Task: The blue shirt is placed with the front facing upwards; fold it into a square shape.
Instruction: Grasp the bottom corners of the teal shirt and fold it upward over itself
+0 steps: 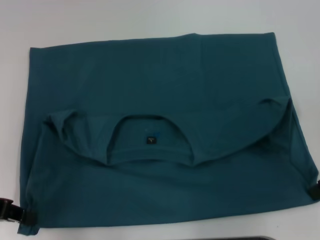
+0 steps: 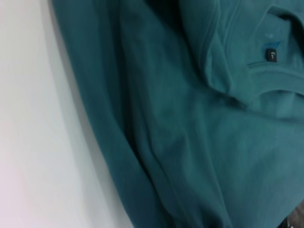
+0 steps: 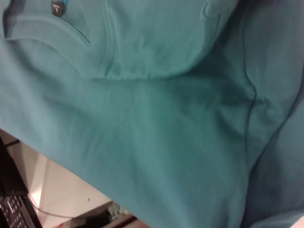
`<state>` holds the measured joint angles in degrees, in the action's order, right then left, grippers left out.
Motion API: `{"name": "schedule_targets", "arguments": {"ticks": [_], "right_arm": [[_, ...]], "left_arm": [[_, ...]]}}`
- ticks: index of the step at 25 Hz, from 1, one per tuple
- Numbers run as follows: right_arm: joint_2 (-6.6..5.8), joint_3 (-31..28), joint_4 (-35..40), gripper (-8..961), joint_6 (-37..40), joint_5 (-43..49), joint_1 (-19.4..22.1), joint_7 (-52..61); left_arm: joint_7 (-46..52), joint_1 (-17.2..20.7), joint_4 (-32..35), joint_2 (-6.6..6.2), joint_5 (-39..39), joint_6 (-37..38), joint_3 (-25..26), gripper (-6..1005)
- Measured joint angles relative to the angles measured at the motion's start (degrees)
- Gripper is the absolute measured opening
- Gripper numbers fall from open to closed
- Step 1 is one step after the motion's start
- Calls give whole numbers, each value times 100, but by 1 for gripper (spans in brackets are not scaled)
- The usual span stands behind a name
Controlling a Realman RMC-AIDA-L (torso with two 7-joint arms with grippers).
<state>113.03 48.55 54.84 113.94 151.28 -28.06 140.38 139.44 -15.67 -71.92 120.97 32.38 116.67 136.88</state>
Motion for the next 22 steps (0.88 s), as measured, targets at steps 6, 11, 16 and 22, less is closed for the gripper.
{"name": "schedule_targets", "arguments": {"ticks": [6,11,16,22], "right_arm": [[-2,112,-35,11,13,4,85,19],[-16,225,-52,11,26,1,121,89],[-55,115,-54,11,13,-245,28,-38],[-106,-440,-54,12,-36,-1113,-448,-365]], "left_arm": [[47,61,-38,2,-30,53,-229,30],[58,34,-48,-7,-169,78,-346,29],[-149,-13,-72,-24,-86,83,-327,29],[-482,-554,-64,-131,409,34,259,30]]}}
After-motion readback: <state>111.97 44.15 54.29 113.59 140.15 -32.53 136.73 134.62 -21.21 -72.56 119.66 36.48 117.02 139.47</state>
